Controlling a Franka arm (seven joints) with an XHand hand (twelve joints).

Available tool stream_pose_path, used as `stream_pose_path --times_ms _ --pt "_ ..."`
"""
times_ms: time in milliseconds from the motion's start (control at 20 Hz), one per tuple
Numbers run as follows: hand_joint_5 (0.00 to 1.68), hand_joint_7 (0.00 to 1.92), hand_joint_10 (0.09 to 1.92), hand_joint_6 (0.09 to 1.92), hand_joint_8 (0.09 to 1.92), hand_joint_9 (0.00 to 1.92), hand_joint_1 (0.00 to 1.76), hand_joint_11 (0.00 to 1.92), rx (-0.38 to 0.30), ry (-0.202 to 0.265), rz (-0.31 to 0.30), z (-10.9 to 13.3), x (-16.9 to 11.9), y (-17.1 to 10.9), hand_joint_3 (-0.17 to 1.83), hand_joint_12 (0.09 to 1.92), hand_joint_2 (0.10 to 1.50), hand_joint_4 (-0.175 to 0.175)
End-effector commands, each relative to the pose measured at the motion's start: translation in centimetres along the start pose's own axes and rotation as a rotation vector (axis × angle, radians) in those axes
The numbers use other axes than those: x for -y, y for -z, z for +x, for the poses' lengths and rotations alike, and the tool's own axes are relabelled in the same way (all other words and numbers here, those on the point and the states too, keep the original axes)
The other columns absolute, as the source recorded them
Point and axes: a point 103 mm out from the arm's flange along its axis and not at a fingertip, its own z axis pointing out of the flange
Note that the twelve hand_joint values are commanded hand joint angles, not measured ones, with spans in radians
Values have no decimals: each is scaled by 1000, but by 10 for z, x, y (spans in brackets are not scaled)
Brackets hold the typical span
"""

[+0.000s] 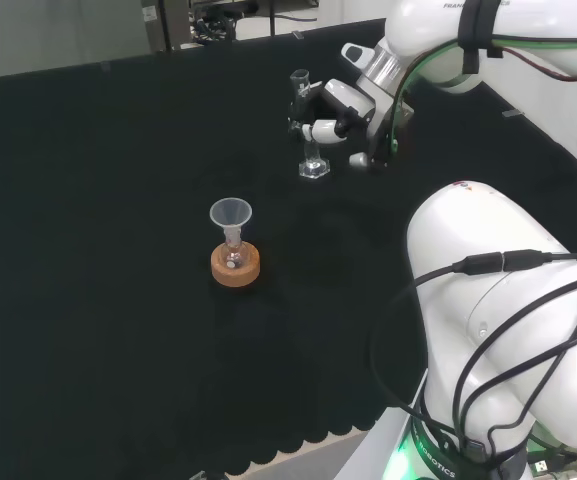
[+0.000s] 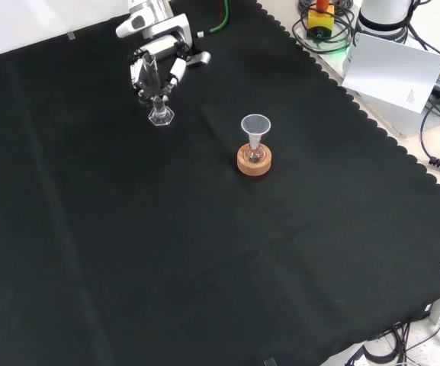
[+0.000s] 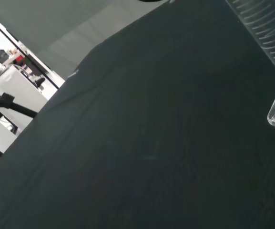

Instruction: Pick up the graduated cylinder.

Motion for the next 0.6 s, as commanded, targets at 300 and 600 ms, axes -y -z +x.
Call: stream_pose_path --times_ms 300,600 --pt "901 1143 96 1138 418 1328 1138 1208 157 -2 103 40 77 35 -8 760 1168 -175" --pt "903 1146 92 1135 412 1329 1138 1208 253 13 173 58 104 41 -8 758 1167 -175"
